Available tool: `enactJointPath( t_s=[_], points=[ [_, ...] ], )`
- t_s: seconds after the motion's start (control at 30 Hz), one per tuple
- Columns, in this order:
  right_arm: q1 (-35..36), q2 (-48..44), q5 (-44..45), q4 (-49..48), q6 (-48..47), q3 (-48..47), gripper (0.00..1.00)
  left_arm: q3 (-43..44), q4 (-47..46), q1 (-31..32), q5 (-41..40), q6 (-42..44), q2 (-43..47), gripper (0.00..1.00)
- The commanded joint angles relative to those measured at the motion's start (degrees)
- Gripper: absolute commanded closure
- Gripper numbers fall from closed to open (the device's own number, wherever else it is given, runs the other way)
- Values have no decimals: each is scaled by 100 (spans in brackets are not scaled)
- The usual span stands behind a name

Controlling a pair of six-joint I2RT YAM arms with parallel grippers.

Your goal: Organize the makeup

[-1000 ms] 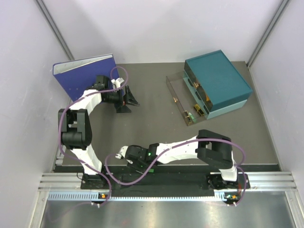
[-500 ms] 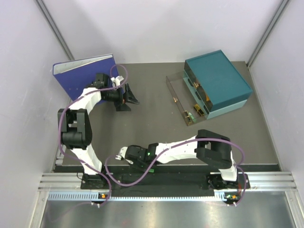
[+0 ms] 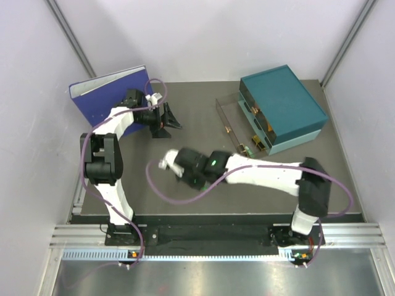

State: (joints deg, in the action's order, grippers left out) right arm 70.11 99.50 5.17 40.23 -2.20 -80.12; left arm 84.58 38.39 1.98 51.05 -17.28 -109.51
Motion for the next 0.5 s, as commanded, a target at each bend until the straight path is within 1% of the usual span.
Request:
enactJointPath(
  t_s=[0.0,0.03,0.07,0.13,0.17,0.2,0.27,0.3,0.33,0.47],
  points=[
    [-1004,-695,546,55,175,-1161,100,533,45,13,143,101,-158,1],
    [-1208,-695,616,-6,184,-1312,100,603,46,13,116,215,-193,1],
    [-1619,-626,756,-24,193,-1592,100,769,115,13,90,268,-202,1],
    [-2034,-494,845,-111,185,-1840,100,972,168,13,55,356,-272,1],
    [-2227,-354,871,-164,185,-2006,100,982,169,13,72,365,-290,1],
    [-2577,-274,898,-234,141,-2051,100,973,116,13,116,348,-307,1],
    [-2913,-12,907,-357,114,-2183,100,851,20,39,221,278,-307,1],
    [-3211,68,863,-427,79,-2192,100,807,-76,48,221,278,-290,1],
    [-3336,156,767,-524,44,-2210,100,728,-112,66,204,278,-246,1],
    [-3862,674,863,-621,-79,-2298,100,560,-376,180,90,295,-105,1]
  ],
)
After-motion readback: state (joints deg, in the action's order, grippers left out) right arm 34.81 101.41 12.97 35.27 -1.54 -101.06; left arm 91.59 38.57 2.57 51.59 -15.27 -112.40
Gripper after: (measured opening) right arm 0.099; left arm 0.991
